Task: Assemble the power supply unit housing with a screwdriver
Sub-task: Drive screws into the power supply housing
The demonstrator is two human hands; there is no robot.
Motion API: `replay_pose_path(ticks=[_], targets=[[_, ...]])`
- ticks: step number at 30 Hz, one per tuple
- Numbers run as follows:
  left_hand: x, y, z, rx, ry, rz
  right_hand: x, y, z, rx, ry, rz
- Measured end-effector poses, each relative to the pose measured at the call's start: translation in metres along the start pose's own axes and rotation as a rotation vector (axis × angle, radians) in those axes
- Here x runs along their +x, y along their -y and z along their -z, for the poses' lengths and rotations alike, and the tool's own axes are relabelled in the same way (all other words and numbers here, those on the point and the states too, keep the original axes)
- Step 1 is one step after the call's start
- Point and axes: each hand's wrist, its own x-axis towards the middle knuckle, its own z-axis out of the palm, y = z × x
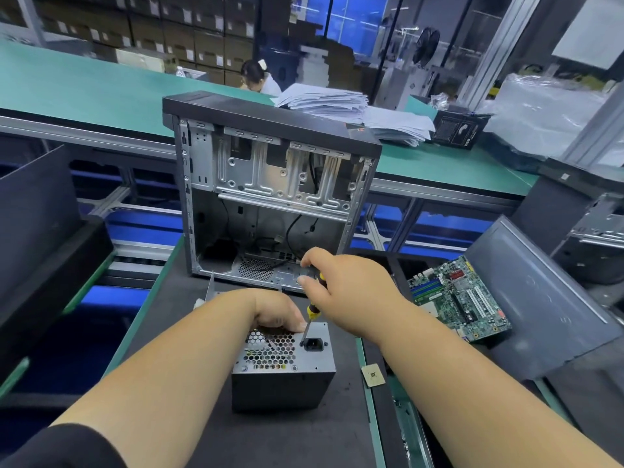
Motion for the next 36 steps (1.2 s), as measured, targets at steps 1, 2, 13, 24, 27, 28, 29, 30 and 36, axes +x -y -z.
replay_pose_path(ticks=[1,2,13,24,27,28,29,30,36], targets=[[0.0,0.0002,-0.0005,0.006,-0.011,-0.013,0.0003,0.0002,0.0,0.047,0.01,0.002],[0.0,0.0008,-0.0009,-0.003,-0.024,-0.02,0.0009,0.0006,0.0005,0.104,0.019,0.006],[0.0017,0.002,-0.0017,-0.082,0.008,-0.011,0.0037,0.0012,0.0012,0.144,0.031,-0.002],[0.0043,0.0034,-0.0013,-0.065,0.002,-0.013,0.0036,0.0005,-0.001,0.16,-0.004,0.017],[0.0042,0.0038,-0.0007,-0.083,0.027,-0.027,0.0045,0.0002,-0.0051,0.115,-0.054,0.01],[0.0047,0.0043,-0.0009,-0.079,0.029,-0.034,0.0044,-0.0001,-0.0061,0.065,-0.073,-0.001],[0.0049,0.0043,-0.0007,-0.062,0.024,-0.039,0.004,-0.0007,-0.0064,0.024,-0.081,-0.009],[0.006,0.0051,-0.0004,-0.038,0.016,-0.045,0.0032,-0.001,-0.0066,0.009,-0.08,-0.011],[0.0058,0.006,-0.0004,-0.071,0.018,-0.025,0.0026,0.0001,-0.0052,0.12,-0.046,0.007]])
